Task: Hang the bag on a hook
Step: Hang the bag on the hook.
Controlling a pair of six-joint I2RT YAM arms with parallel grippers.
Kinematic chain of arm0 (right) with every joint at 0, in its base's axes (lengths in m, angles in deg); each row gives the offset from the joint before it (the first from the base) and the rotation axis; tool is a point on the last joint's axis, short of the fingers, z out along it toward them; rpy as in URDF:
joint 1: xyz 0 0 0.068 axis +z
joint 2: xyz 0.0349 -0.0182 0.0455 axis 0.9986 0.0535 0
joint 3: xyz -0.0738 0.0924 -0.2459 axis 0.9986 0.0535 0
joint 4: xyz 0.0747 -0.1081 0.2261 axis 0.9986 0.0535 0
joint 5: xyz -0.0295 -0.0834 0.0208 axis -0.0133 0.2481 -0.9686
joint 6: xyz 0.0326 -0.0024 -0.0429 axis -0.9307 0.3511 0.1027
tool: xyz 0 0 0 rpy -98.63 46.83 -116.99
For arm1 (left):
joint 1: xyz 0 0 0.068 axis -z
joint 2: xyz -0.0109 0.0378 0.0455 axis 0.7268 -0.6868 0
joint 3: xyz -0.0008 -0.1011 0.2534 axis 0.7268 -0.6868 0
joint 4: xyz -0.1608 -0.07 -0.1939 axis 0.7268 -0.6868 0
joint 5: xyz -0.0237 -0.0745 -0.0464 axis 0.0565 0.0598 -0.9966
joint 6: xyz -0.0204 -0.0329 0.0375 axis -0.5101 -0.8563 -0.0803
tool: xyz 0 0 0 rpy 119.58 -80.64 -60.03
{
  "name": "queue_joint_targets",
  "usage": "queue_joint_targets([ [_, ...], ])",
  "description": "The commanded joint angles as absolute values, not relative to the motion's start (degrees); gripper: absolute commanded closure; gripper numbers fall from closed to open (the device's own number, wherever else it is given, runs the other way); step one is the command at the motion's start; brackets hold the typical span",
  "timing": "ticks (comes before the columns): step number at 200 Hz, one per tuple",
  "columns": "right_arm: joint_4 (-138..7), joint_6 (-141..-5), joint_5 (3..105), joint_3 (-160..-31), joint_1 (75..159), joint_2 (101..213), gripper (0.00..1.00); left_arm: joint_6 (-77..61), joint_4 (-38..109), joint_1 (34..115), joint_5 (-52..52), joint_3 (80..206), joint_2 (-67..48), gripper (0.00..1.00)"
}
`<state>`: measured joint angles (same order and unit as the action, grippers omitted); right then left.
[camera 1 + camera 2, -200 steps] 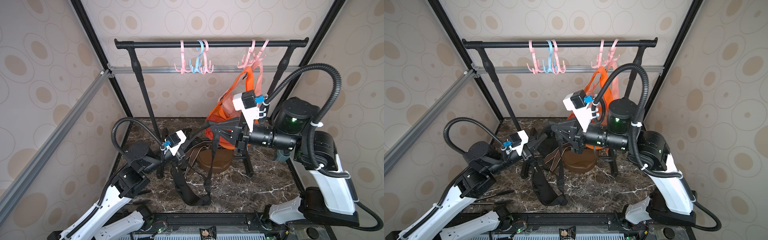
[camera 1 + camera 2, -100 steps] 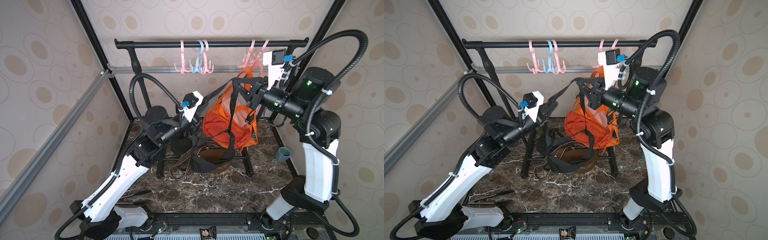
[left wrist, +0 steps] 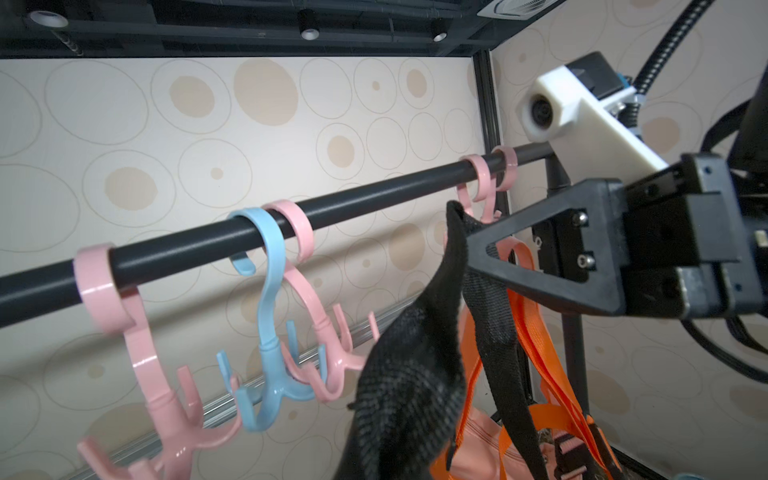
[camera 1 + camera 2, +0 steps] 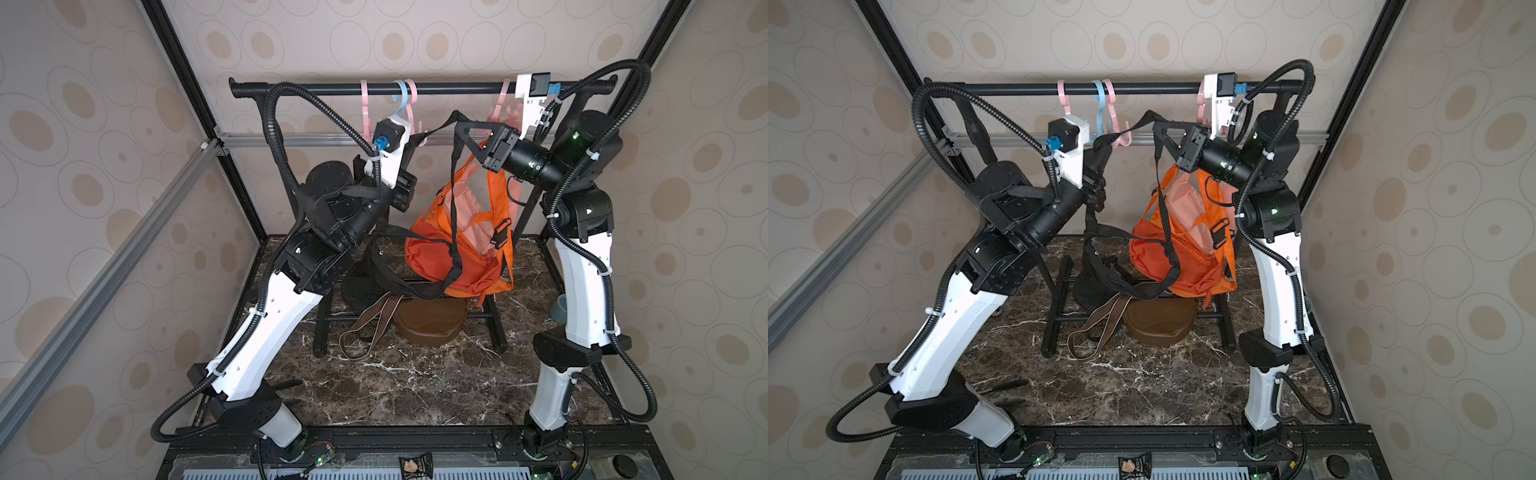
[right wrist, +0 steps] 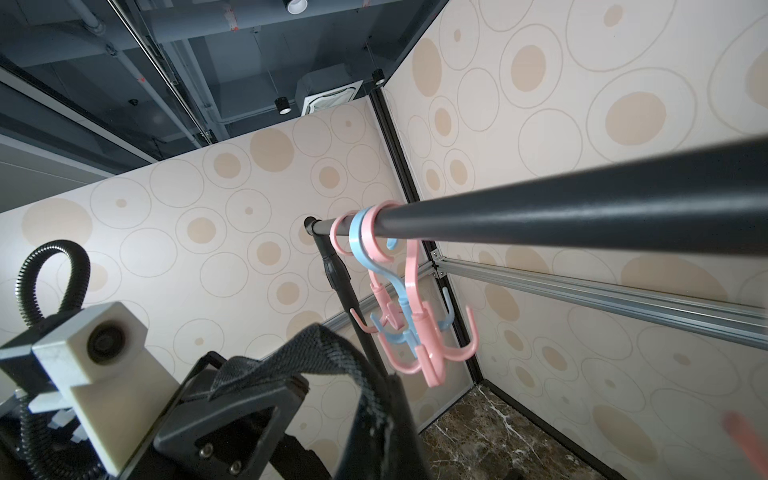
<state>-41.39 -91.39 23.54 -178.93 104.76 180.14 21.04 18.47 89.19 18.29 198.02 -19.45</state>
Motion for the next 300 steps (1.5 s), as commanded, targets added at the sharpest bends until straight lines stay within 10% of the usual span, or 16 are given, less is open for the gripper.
queue_joint_targets([
  [1, -49.87, -96.18, 21.30, -180.73, 103.31, 181.44, 1.00, 22.32, 12.31, 88.66, 22.02, 206.50, -24.30, 1.00],
  [300, -54.47, -98.18, 19.62, -179.73, 102.58, 192.98, 1.00, 17.84, 10.20, 79.28, 17.80, 207.46, -31.84, 1.00],
])
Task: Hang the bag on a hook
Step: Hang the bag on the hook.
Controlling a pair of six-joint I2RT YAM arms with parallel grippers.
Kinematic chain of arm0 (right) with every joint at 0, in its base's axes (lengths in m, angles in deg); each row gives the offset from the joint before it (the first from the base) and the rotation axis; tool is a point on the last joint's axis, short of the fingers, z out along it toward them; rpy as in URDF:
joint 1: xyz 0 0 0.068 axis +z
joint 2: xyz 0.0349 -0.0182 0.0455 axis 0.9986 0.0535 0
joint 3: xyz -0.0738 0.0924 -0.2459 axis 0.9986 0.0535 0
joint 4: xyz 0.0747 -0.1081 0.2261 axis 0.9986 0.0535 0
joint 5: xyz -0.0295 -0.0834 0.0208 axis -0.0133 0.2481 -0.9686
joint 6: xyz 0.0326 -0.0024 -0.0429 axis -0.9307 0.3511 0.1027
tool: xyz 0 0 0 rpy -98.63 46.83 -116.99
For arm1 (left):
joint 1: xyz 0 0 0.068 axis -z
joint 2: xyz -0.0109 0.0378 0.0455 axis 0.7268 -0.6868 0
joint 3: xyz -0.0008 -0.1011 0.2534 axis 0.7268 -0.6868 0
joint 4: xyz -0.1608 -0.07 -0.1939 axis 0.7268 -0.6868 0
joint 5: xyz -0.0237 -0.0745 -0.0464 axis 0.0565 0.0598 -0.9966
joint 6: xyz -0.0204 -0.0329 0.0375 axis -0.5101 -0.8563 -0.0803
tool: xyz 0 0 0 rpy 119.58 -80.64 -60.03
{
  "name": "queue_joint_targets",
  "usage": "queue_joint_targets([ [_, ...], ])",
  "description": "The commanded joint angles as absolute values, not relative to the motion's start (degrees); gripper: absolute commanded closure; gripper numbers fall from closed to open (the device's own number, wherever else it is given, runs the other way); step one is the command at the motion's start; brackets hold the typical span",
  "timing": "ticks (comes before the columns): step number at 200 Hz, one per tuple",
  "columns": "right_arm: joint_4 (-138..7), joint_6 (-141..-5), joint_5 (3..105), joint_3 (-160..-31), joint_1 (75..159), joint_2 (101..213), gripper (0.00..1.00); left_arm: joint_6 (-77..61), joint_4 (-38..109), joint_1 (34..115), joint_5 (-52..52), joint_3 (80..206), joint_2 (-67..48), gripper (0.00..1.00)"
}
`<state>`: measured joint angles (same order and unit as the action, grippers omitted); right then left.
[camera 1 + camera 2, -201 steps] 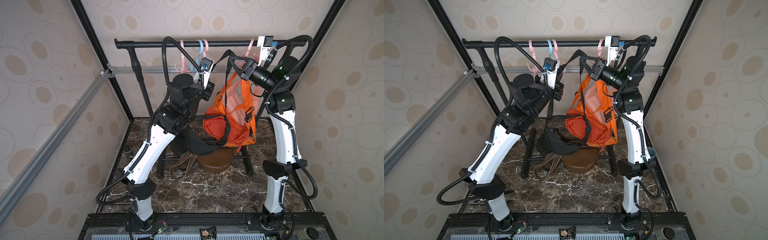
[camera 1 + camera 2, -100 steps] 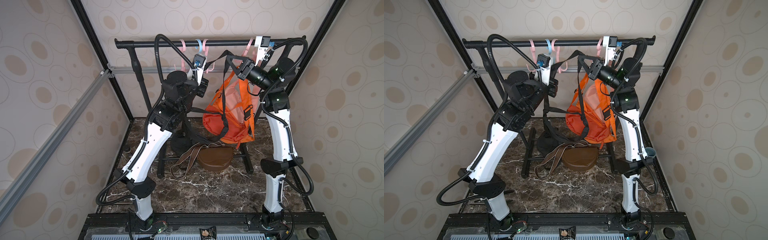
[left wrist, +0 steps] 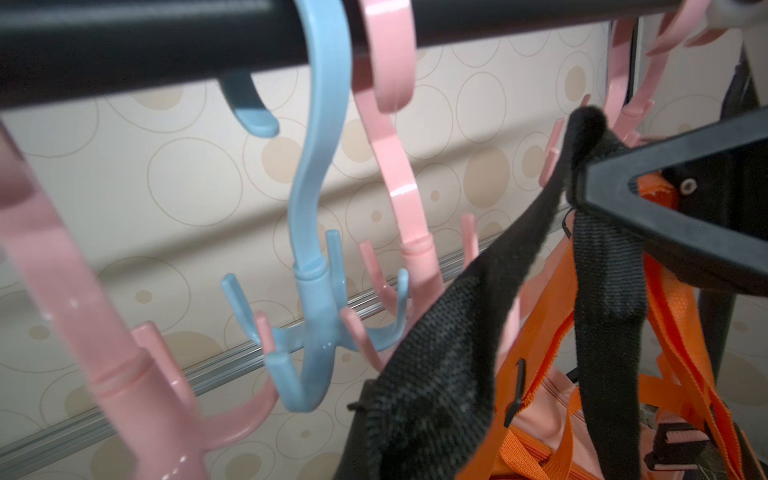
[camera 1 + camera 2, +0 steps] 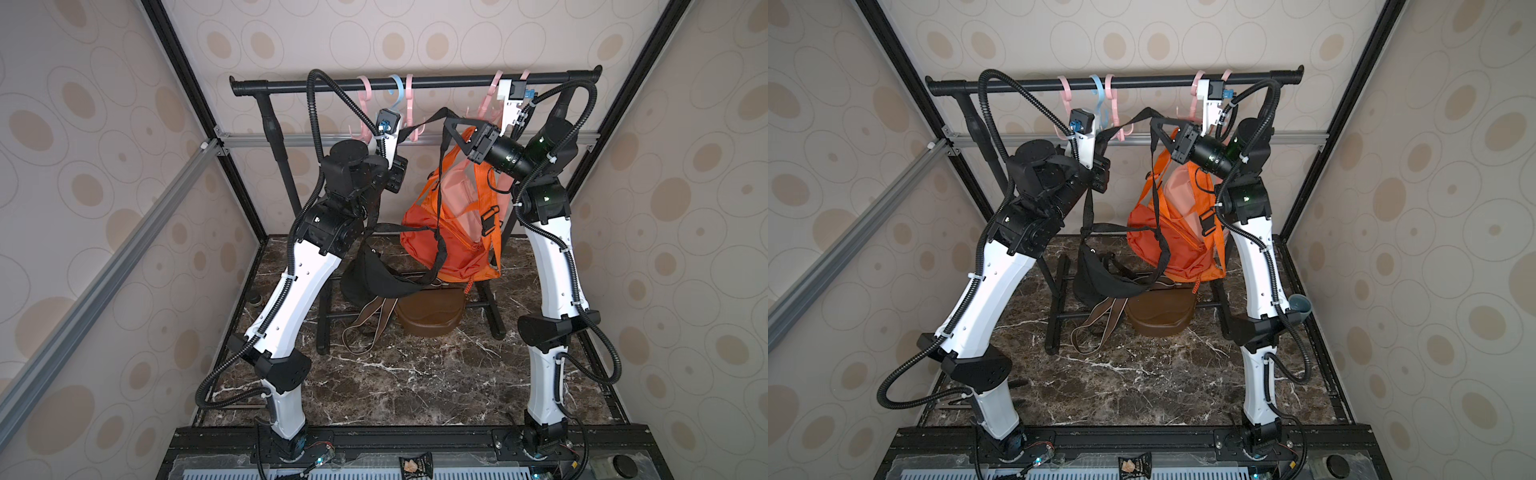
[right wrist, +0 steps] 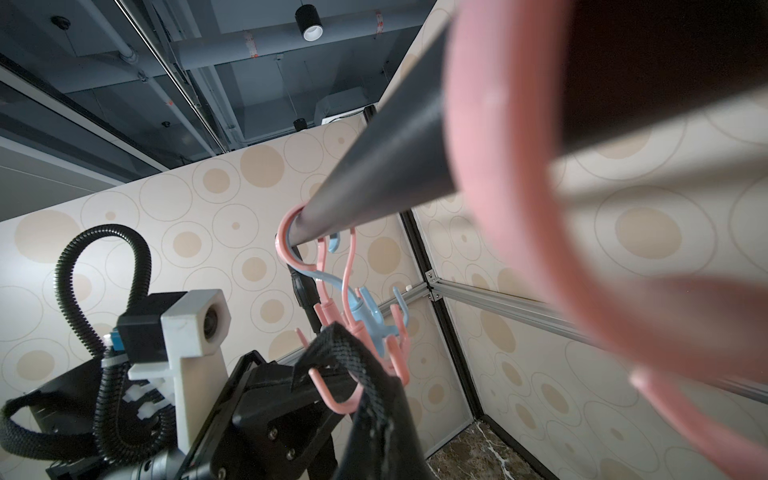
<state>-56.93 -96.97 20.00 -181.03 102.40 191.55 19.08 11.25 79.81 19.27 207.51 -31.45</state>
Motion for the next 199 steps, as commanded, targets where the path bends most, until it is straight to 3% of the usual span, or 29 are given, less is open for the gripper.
queue_joint_targets([
  [1, -54.46, -98.18, 19.62, -179.70, 102.62, 193.03, 1.00, 17.78, 10.16, 79.26, 17.72, 207.46, -31.84, 1.00],
  [81, -53.11, -97.26, 19.00, -174.51, 105.82, 191.35, 1.00, 15.71, 8.90, 79.32, 14.40, 203.96, -30.27, 1.00],
  [148, -55.67, -91.72, 24.51, -157.12, 107.65, 179.22, 1.00, 13.91, 8.66, 79.48, 10.98, 201.24, -29.20, 1.00],
  [199, -54.63, -89.09, 25.42, -152.24, 108.36, 174.91, 0.88, 13.58, 8.54, 79.72, 9.67, 200.57, -29.07, 1.00],
])
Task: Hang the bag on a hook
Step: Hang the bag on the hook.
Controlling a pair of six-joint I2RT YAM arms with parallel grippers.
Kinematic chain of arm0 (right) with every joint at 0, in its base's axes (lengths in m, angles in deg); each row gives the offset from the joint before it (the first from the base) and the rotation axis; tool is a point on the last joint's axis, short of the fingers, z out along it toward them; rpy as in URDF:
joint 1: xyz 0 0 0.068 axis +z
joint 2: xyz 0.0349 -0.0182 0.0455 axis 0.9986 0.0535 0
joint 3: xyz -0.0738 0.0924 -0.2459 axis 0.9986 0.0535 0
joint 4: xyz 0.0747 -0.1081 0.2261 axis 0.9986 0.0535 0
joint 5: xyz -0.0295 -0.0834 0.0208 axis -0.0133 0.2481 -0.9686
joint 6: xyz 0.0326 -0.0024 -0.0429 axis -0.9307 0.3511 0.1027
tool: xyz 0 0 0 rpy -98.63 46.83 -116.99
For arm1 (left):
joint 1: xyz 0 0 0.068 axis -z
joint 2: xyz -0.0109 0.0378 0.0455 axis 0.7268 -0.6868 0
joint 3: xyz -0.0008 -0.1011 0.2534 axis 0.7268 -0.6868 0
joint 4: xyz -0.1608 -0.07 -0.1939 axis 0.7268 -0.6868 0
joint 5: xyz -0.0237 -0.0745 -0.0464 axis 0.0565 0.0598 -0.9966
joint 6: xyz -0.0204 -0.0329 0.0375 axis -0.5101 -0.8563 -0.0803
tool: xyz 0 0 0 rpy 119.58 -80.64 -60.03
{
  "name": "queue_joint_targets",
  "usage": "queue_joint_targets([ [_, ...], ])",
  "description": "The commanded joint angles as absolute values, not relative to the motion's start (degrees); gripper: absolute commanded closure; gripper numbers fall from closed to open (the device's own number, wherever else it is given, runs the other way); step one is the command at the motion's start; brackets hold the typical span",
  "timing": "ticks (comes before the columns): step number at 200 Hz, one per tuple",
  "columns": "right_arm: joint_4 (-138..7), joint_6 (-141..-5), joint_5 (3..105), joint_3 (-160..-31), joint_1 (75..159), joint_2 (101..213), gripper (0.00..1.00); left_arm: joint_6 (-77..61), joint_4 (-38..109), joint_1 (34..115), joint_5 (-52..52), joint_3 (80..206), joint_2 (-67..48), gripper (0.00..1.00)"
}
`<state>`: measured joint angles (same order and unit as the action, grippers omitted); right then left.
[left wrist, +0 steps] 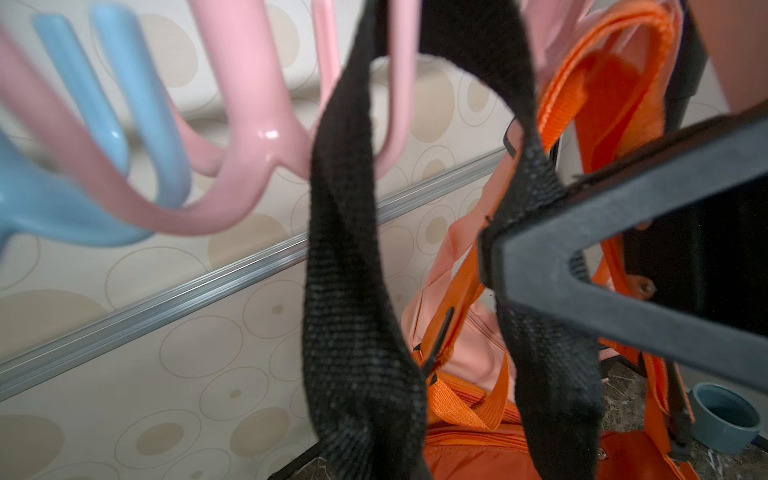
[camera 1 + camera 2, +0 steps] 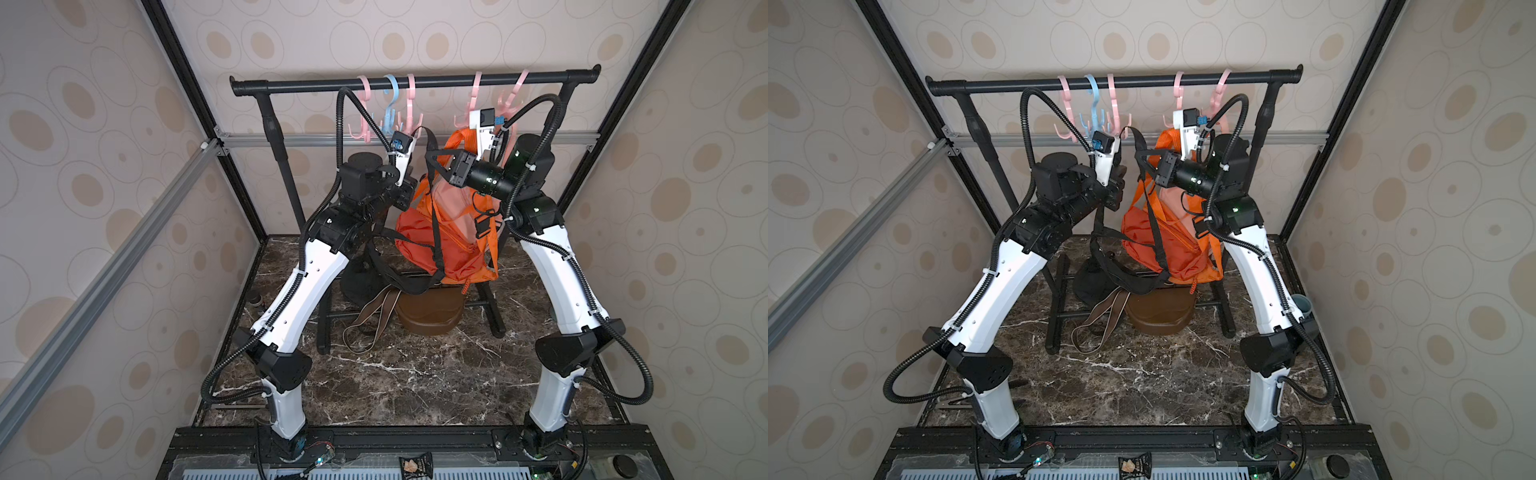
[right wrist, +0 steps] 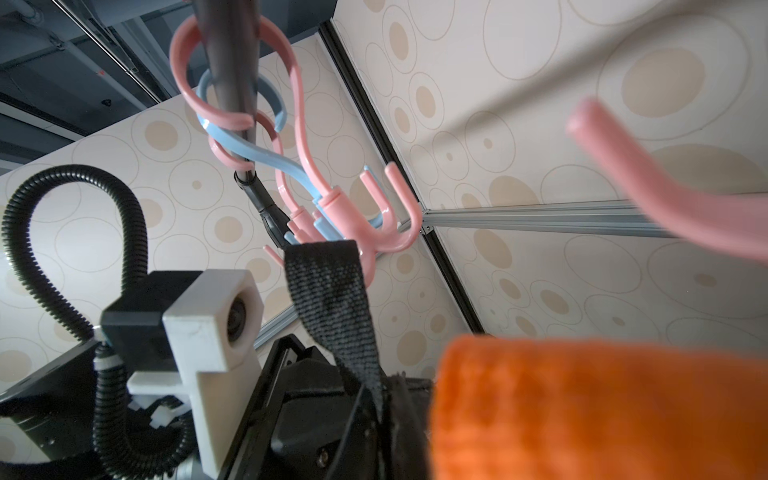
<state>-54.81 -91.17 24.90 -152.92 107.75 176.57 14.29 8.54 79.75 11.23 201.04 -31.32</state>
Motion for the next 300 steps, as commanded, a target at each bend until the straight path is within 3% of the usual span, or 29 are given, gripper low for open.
queue_joint_targets([
  [1, -54.54, -88.98, 25.42, -152.24, 108.37, 174.95, 0.87, 13.58, 8.54, 79.74, 9.66, 200.54, -29.05, 1.00],
  [46, -53.47, -88.19, 24.51, -150.84, 108.70, 173.79, 0.62, 13.39, 9.26, 79.74, 8.97, 196.13, -27.00, 1.00],
  [64, -53.90, -87.60, 24.98, -147.68, 108.73, 172.28, 0.57, 13.32, 10.36, 79.71, 9.15, 193.70, -25.58, 1.00],
  [77, -54.46, -87.49, 25.32, -146.45, 108.73, 170.89, 0.53, 13.23, 10.65, 79.75, 8.92, 193.14, -24.87, 0.80],
  [98, -55.36, -86.91, 26.15, -144.57, 108.95, 168.16, 0.48, 12.83, 10.56, 79.83, 7.75, 193.20, -23.83, 0.68],
  [107, -54.80, -86.23, 26.47, -144.53, 109.00, 167.29, 0.47, 12.71, 10.70, 79.84, 7.81, 192.97, -23.30, 0.55],
  [128, -53.61, -85.35, 26.47, -144.86, 109.42, 165.92, 0.46, 12.36, 11.20, 79.98, 7.67, 191.01, -21.58, 0.40],
  [162, -50.94, -83.20, 28.00, -147.47, 110.20, 165.39, 0.42, 12.09, 15.49, 80.31, 9.83, 182.06, -14.89, 0.01],
  [201, -40.31, -80.88, 24.34, -166.68, 112.05, 175.85, 0.44, 11.91, 20.94, 80.44, 15.19, 169.78, -4.57, 0.00],
  [253, -35.27, -67.22, 39.28, -165.60, 119.27, 175.51, 0.42, 11.38, 29.82, 80.29, 27.44, 144.75, 11.86, 0.00],
  [300, -36.43, -64.15, 39.79, -172.06, 120.82, 182.05, 0.44, 10.33, 34.52, 80.31, 31.22, 130.82, 20.29, 0.00],
])
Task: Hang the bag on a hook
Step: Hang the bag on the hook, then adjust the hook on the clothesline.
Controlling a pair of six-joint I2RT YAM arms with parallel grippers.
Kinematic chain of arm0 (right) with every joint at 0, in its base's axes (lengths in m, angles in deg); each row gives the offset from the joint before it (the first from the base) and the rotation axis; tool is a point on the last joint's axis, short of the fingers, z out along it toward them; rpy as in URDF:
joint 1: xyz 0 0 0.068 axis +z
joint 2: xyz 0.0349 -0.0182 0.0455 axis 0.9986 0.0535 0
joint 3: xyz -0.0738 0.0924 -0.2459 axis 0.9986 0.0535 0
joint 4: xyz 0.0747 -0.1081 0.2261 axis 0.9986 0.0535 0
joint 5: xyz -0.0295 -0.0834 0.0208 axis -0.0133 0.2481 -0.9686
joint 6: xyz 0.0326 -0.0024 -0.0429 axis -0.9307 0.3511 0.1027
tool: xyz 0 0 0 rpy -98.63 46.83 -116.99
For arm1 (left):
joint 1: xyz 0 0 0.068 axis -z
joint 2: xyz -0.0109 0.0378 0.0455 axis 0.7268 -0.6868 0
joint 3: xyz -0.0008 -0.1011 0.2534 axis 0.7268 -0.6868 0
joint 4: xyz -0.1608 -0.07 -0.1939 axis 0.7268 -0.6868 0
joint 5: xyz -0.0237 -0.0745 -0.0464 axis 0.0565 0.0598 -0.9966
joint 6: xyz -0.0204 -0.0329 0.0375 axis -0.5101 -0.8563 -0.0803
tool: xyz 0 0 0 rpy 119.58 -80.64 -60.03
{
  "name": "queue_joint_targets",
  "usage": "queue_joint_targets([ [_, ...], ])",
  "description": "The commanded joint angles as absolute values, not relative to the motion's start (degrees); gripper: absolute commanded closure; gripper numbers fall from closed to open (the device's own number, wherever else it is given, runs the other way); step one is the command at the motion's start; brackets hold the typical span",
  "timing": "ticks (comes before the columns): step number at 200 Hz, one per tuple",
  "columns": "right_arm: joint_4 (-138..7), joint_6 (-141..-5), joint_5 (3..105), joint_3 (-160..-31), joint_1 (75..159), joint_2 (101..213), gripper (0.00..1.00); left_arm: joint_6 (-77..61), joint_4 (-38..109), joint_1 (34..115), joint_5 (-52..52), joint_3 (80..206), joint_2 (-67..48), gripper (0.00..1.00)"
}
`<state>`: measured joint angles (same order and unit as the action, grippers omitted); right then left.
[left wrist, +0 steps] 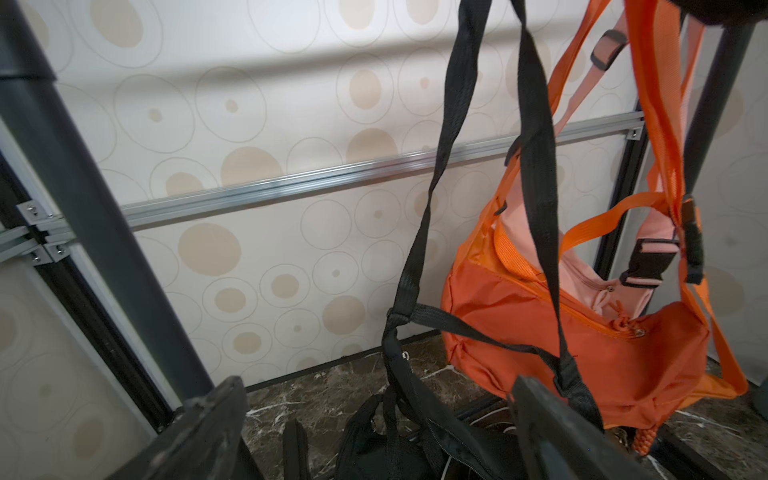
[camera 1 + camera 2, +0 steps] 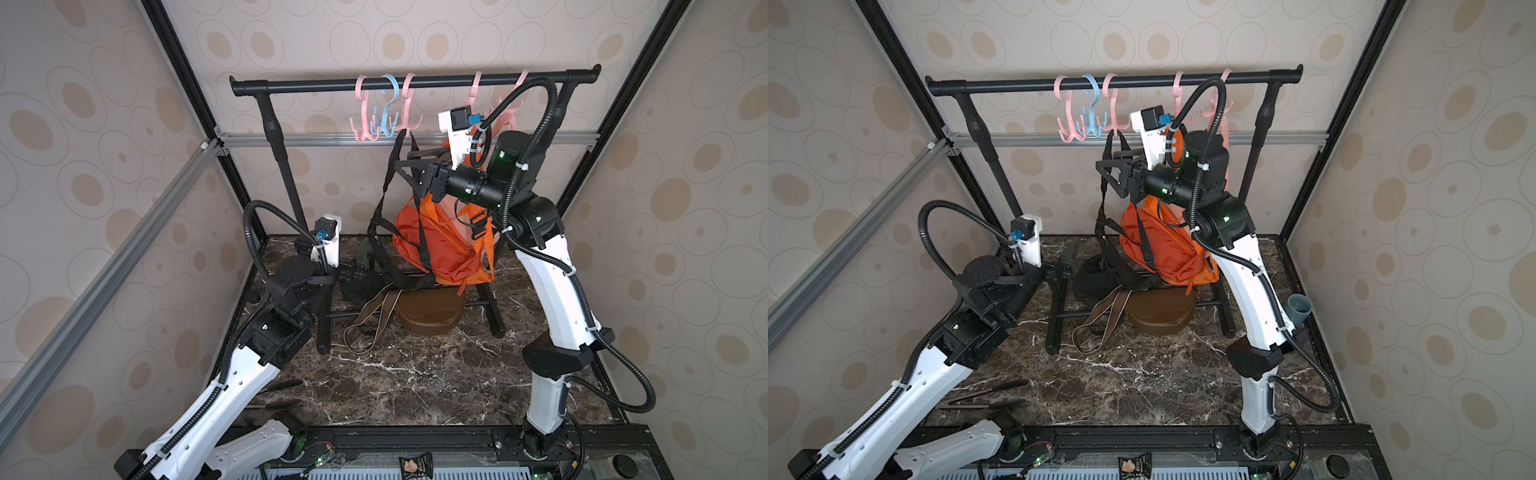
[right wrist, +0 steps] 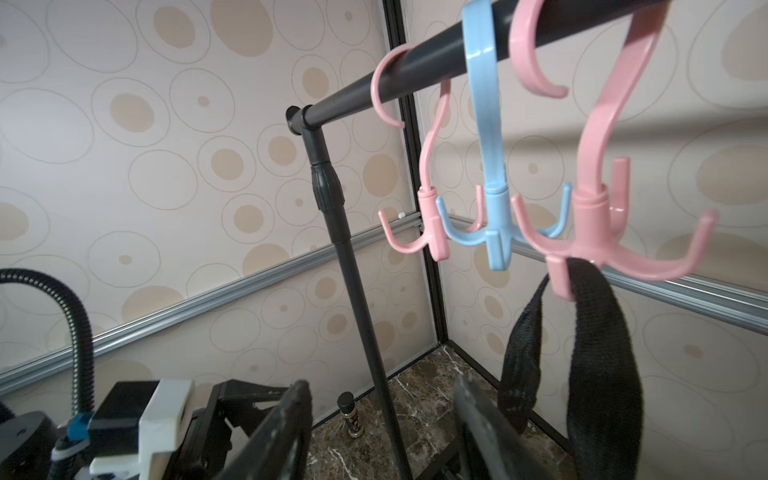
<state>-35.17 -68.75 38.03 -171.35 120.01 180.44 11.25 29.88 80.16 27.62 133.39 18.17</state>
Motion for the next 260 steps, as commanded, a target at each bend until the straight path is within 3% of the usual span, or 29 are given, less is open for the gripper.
queue_joint_targets([
  [1, -36.60, -64.07, 39.59, -171.99, 120.88, 182.08, 0.44, 10.33, 34.54, 80.30, 31.29, 130.60, 20.37, 0.00],
  [78, -46.66, -52.29, 47.70, -169.00, 124.36, 185.68, 0.45, 13.14, 44.01, 80.33, 33.83, 115.28, 29.08, 0.00],
  [152, -50.73, -44.47, 58.68, -173.09, 124.20, 189.22, 0.42, 13.23, 44.50, 80.35, 33.69, 113.59, 30.21, 0.00],
  [260, -48.42, -44.44, 67.52, -172.13, 119.80, 183.76, 0.43, 12.89, 44.43, 80.32, 33.06, 113.39, 30.39, 0.00],
])
